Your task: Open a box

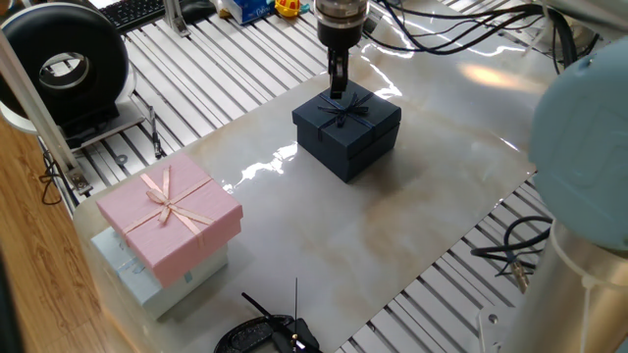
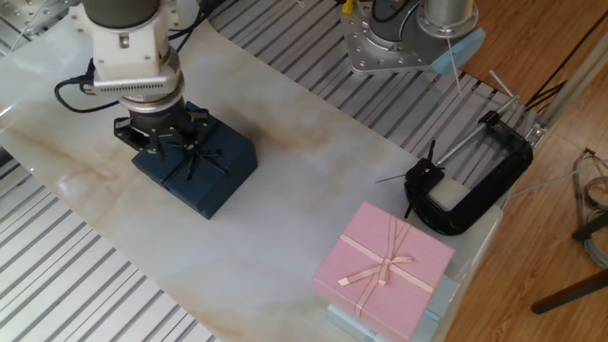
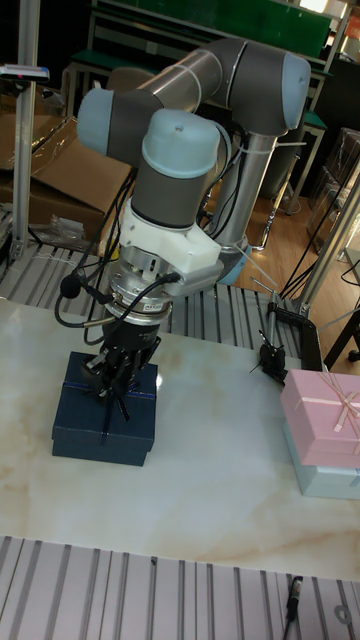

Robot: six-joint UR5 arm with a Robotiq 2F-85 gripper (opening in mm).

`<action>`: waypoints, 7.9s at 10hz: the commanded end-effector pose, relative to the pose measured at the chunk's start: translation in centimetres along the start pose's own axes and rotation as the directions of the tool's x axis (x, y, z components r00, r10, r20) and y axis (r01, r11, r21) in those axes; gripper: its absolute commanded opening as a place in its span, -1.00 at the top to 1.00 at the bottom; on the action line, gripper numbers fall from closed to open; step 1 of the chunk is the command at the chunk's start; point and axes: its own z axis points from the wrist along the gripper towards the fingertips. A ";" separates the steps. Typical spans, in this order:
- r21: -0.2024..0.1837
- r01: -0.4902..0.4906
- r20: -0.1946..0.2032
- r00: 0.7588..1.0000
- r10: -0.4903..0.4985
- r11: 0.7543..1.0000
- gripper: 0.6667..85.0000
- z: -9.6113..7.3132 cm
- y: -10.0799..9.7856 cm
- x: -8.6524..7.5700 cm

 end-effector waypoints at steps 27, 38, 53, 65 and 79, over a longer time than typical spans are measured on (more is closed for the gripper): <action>-0.022 0.039 0.057 0.998 -0.038 0.999 0.23 1.6 2.9 1.8; -0.050 0.033 0.070 0.997 -0.030 0.998 0.30 1.7 3.7 1.4; -0.097 -0.039 0.070 0.996 0.046 0.995 0.98 -0.8 3.9 1.7; -0.099 -0.166 0.059 0.983 0.172 0.981 0.98 -5.1 5.3 -0.1; -0.027 -0.181 0.054 0.982 0.182 0.983 0.98 -4.8 7.0 -8.8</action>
